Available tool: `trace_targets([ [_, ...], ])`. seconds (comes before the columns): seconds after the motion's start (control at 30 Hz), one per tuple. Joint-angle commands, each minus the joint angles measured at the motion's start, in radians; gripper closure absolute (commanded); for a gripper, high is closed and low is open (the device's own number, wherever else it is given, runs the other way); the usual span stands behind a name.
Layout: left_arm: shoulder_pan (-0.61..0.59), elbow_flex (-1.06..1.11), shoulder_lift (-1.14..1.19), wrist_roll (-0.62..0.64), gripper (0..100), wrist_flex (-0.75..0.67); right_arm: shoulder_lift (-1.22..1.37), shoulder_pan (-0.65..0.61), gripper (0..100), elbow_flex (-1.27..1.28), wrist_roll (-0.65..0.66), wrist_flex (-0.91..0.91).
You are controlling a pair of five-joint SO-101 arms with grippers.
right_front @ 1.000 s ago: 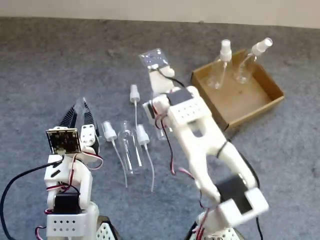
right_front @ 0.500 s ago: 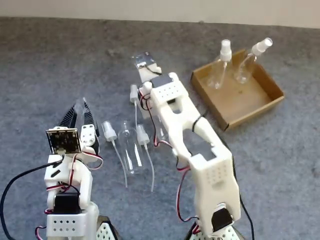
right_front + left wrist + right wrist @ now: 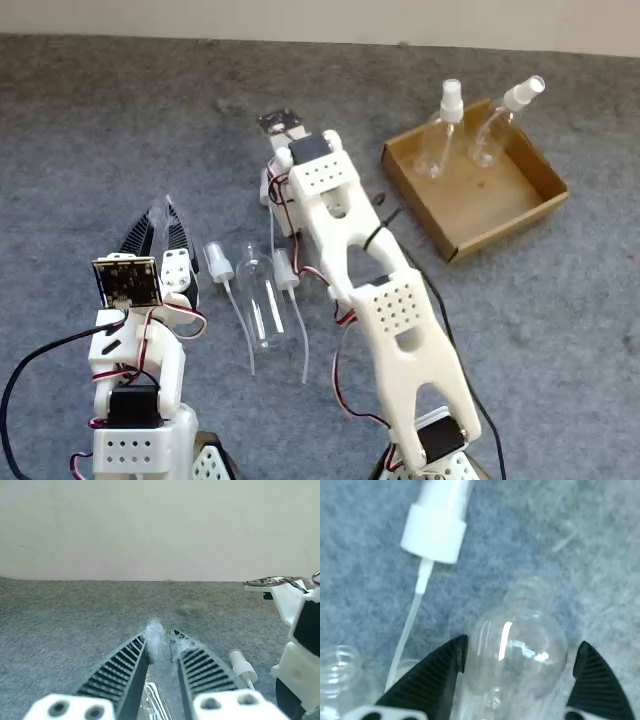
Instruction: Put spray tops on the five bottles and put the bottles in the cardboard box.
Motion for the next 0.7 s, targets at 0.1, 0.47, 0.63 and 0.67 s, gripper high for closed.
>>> trace_targets([
  [0.1, -0.005, 0.021, -0.004, 0.006, 99, -0.028, 0.064, -0.004, 78.9, -0.262, 0.006, 0.090],
  [0.47, -0.005, 0.021, -0.004, 0.006, 99, -0.028, 0.101, 0.018, 82.8, -0.538, 0.006, 0.150],
  [0.63, -0.004, 0.021, -0.004, 0.006, 99, -0.028, 0.099, 0.045, 82.8, -0.562, 0.006, 0.150],
  [0.67, -0.004, 0.021, -0.004, 0.006, 99, -0.028, 0.097, 0.048, 82.8, -0.567, 0.006, 0.151],
])
